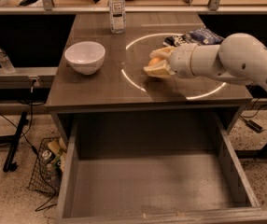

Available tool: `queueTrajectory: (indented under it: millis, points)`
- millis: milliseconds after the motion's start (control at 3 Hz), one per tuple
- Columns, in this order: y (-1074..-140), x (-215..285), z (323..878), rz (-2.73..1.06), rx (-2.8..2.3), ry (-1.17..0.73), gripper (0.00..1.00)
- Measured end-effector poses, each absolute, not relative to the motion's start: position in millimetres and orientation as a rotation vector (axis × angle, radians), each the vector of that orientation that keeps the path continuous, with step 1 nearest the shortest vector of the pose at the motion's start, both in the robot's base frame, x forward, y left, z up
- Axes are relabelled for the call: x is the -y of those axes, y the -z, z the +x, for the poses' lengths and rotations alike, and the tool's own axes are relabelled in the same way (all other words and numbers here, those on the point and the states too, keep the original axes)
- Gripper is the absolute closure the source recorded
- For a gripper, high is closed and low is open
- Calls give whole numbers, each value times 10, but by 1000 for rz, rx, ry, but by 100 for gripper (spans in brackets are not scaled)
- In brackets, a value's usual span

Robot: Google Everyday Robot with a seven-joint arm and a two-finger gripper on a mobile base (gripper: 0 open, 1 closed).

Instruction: Pick orange from top drawer and place on counter

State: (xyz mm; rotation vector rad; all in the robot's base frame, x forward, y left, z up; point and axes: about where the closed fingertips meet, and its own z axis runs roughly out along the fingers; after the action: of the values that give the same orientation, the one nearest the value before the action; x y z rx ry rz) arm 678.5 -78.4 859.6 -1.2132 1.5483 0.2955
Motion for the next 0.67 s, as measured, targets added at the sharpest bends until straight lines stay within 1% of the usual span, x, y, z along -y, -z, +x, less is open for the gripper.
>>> queueTrajectory:
  millis: [333,667]
  points:
    - [-8574,786,6740,-1216,-1552,-317,36]
    - [-8597,720,6703,-1236,-1542,-339,13]
